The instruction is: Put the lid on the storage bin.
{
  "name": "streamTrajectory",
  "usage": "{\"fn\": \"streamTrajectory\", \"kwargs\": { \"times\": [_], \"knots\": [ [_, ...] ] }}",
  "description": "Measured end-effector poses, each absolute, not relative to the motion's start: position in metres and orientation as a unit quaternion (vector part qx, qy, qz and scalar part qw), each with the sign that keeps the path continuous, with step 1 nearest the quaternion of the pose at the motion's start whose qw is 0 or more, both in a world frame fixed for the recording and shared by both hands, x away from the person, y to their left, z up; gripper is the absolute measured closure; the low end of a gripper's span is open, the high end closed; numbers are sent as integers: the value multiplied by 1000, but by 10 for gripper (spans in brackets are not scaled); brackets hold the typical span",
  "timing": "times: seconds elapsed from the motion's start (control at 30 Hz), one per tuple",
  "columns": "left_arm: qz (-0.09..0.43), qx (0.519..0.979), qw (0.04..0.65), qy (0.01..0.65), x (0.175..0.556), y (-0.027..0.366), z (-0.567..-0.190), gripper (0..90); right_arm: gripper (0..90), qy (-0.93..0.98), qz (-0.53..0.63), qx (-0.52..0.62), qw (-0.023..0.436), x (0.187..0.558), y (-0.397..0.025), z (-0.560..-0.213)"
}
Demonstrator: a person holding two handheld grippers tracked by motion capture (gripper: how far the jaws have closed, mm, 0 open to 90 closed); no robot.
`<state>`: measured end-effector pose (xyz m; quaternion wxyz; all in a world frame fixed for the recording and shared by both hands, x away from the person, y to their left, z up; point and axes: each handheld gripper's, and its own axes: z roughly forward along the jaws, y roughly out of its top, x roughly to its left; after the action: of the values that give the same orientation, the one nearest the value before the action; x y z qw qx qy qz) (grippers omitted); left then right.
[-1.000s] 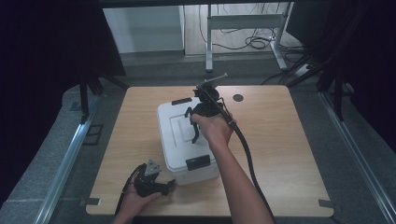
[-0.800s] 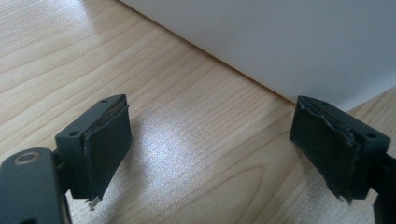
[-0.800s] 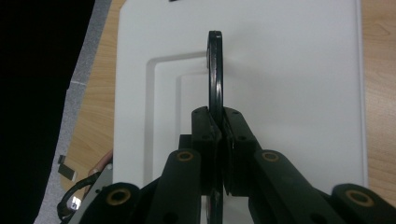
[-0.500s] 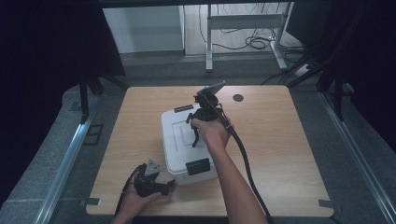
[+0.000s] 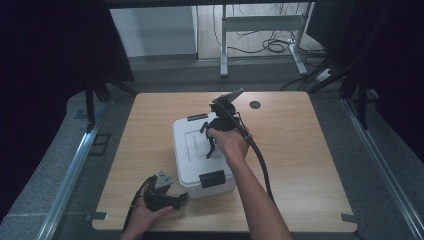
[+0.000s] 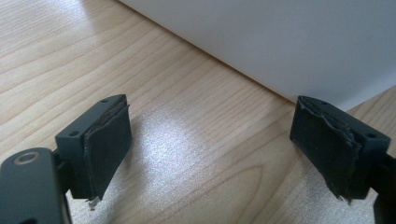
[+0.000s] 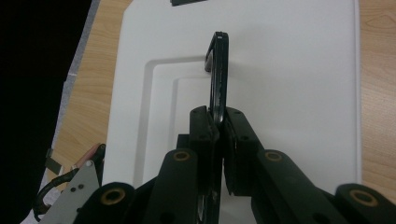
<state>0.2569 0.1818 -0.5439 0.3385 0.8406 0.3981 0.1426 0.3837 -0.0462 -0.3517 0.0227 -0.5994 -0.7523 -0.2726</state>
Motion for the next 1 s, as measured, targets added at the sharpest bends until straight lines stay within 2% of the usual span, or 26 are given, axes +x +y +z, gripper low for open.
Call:
{"fn": "streamTrajectory", "kwargs": {
  "times": [0.23,0.43,0.63,1.0],
  "knots": [
    [143,841,338,398,257,182,-544,126,806,-757,-275,-593,23,383,-47,-353],
    [143,841,338,398,257,182,-544,126,632,-761,-281,-584,38,382,-49,-350],
    [142,841,338,398,257,182,-544,126,516,-779,-283,-559,15,375,-51,-345],
    [142,841,339,398,257,182,-544,126,475,-789,-313,-528,-11,366,-81,-341]
  ]
}}
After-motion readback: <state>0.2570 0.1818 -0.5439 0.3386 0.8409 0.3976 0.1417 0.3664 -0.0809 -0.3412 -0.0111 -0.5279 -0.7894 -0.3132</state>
